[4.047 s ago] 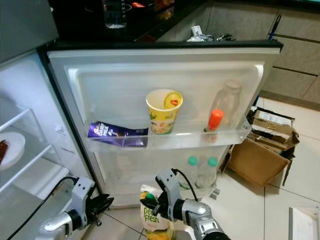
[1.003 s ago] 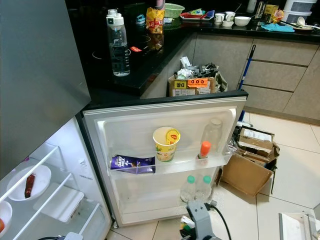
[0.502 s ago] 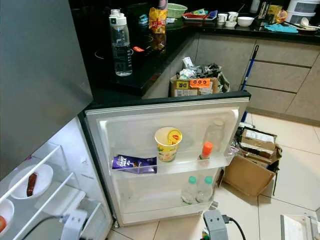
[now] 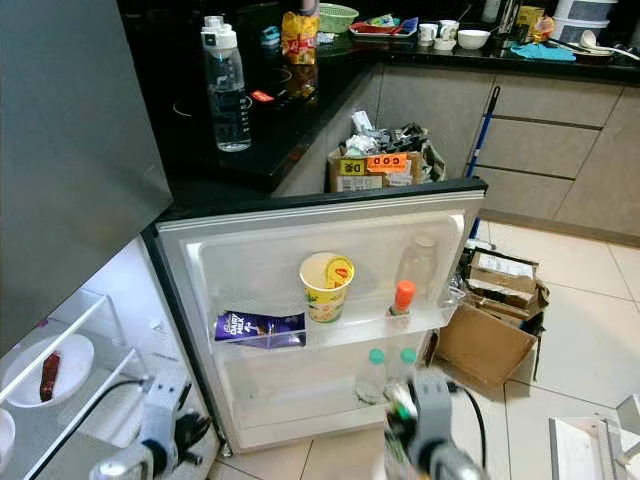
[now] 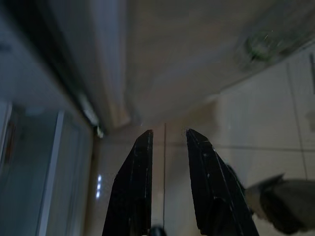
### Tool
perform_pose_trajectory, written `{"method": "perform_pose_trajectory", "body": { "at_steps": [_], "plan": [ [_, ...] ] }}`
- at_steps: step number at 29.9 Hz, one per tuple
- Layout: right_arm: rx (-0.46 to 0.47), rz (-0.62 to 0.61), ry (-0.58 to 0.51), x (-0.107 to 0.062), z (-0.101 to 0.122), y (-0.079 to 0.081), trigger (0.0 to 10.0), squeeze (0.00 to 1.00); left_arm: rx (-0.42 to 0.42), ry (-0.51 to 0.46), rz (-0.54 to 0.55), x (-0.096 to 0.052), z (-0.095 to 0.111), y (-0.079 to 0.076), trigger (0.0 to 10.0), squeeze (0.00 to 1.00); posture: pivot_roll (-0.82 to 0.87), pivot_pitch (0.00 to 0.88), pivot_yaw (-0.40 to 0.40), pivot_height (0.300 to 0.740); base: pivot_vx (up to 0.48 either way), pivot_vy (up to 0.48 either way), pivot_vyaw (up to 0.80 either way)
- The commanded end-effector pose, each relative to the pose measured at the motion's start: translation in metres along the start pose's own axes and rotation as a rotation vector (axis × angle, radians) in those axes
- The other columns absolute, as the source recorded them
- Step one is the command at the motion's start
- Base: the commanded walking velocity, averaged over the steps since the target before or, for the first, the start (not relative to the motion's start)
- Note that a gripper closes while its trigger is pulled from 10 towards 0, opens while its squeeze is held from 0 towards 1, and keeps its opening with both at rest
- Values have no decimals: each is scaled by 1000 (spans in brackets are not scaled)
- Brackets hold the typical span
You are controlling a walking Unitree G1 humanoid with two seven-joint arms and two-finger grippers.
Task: Restocking fridge
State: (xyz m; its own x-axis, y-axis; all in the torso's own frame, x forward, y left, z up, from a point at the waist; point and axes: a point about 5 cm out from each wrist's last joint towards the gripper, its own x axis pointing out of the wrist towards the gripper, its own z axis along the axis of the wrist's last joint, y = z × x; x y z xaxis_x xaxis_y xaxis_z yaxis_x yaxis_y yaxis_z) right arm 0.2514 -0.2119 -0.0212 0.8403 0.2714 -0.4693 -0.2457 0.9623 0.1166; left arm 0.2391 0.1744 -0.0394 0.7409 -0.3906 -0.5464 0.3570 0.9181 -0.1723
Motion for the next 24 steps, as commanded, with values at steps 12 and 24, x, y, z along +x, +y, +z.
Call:
{"method": "perform_pose_trajectory", "body": {
  "at_steps": [12,24],
  "plan": [
    [21,541,-153,4,34,32,10000,0,42,-21,-88,-2,2,-1,10000,0,-64,0,-22,740,0,0,0],
    [-130,394,21,2,14,18,10000,0,63,50,-84,-8,-10,2,10000,0,-63,0,-22,740,0,0,0]
  ]
}}
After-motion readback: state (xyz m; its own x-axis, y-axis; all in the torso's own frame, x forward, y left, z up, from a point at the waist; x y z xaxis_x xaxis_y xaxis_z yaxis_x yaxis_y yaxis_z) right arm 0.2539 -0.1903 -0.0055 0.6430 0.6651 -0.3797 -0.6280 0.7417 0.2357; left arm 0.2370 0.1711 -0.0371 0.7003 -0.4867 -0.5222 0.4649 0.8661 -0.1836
